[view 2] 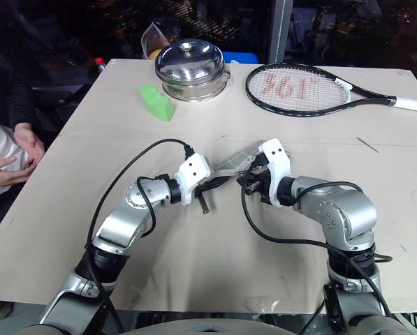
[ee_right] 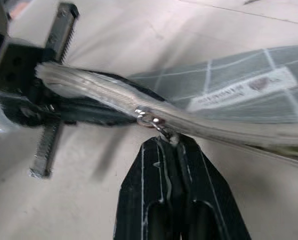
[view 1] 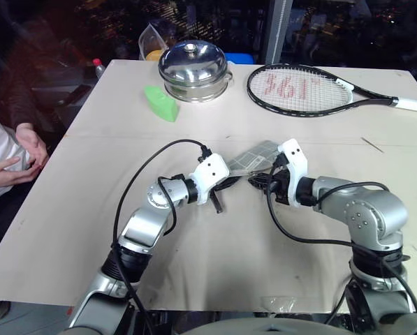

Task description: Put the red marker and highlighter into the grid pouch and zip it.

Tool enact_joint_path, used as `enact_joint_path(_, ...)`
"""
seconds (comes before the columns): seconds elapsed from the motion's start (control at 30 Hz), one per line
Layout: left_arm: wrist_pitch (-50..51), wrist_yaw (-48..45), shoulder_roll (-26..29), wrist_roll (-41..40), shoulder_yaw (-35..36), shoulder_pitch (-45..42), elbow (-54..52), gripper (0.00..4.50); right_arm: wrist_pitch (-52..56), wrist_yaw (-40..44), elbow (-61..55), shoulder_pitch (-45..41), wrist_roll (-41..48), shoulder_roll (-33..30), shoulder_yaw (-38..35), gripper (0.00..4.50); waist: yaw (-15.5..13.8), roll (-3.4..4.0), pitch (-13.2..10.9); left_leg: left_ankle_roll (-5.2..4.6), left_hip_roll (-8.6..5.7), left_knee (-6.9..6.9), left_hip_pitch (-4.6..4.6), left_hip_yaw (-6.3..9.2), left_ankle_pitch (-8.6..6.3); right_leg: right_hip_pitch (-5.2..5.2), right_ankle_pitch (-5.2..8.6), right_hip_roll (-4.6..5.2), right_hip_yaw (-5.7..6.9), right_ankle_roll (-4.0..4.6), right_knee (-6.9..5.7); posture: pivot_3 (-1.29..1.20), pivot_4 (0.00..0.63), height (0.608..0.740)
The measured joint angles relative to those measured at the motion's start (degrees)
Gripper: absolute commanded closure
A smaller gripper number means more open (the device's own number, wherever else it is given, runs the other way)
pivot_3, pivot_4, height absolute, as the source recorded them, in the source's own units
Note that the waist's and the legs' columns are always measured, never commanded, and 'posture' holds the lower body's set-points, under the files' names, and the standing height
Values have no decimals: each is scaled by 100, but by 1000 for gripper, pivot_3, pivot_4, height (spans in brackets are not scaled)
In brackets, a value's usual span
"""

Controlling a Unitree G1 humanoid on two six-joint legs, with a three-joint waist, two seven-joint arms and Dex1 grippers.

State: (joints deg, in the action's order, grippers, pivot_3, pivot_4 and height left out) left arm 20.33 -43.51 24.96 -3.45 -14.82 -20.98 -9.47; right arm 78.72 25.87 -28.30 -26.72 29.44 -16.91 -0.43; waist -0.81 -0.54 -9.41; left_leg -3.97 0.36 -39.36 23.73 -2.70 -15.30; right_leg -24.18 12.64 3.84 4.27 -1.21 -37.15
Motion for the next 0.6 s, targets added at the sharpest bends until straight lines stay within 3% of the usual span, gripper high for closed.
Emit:
enact_joint_path(0.23,-12,8,108,8,3,27,-34,4500,2,-147,291,-216,-53,-886,-587,4393,-1,0,0,-2,0,0,0,-2,-1,0,0,0,-4,0,0,0,150,740)
enact_joint_path(0.4,-330,6,401,211,62,146,-50,4500,-163,-381,1097,-113,-543,-2013,-1304,4393,-12,0,0,-1,0,3,2,-6,-1,0,0,17,-6,0,6,0,150,740)
enact_joint_path(0.57,-305,29,216,173,75,129,-34,4500,-167,114,572,201,-57,-1951,-1092,4393,29,1,-1,-8,18,7,-3,-6,-5,-4,1,-2,-15,0,2,0,150,740)
enact_joint_path(0.6,-193,34,149,101,103,114,-35,4500,-131,296,245,336,211,-1862,-1088,3869,13,1,-1,-9,21,8,-2,-4,-5,-3,1,-6,-14,0,4,0,150,740)
